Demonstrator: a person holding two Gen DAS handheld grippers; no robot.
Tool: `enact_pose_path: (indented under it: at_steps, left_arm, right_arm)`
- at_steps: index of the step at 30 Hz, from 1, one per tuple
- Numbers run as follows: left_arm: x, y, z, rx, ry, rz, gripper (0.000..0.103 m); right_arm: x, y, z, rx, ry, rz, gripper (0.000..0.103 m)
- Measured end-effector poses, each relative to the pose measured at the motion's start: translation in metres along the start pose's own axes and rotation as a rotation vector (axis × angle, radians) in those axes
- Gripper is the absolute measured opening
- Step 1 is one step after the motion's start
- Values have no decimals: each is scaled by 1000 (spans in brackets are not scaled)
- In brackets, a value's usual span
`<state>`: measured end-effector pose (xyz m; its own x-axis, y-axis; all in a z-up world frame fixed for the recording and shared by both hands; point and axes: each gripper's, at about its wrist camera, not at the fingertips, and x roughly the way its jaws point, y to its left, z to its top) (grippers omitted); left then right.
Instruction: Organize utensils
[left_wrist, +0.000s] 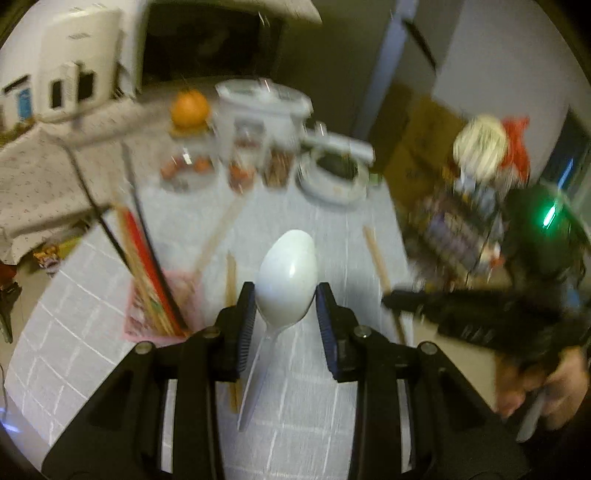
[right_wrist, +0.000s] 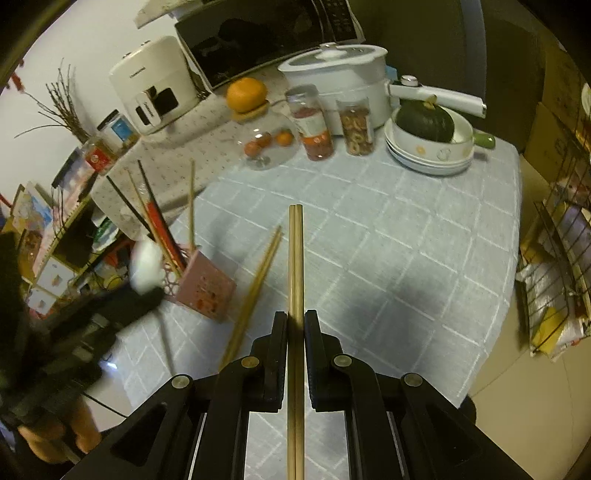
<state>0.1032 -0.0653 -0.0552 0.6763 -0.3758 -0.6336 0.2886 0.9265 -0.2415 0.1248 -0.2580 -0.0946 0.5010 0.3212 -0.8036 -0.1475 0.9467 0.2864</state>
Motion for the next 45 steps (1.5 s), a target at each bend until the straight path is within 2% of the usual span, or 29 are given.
enact_pose_path:
  at_steps: [4, 7, 13, 17, 20, 24, 34, 38, 40, 42, 45]
  left_arm:
    - [-19, 19, 13, -61, -151, 11, 35]
    - [-20, 33, 17, -87, -226, 30, 35]
    - [0, 55, 18, -125, -321, 55, 35]
    - [6, 57, 16, -144, -356, 68, 35]
    - [16, 53, 15, -122, -357, 104, 35]
    - [25, 57, 10, -159, -341, 123, 35]
    - [29, 61, 2, -174, -236, 133, 36]
    - [23, 65, 2, -195, -211, 127, 44]
    - [18, 66, 3, -194, -194, 130, 48]
    - [13, 65, 4, -187, -171, 132, 49]
    - [6, 64, 6, -168, -141, 144, 55]
  right_arm:
    - [3, 7, 0, -3, 1, 9, 9]
    - [6, 12, 1, -9, 5, 14, 9]
    - [12, 16, 3, -12, 13, 15, 9]
    - [14, 16, 3, -14, 17, 14, 9]
    - [16, 16, 3, -17, 21, 10, 9]
    - [17, 16, 2, -21, 20, 9, 8]
    - [18, 18, 5, -32, 16, 11, 6]
    - [27, 6, 10, 22, 38, 17, 8]
    - [36, -3, 13, 60, 63, 21, 11]
    - [47, -9, 16, 87, 88, 23, 19]
    - [66, -11, 20, 91, 116, 19, 21]
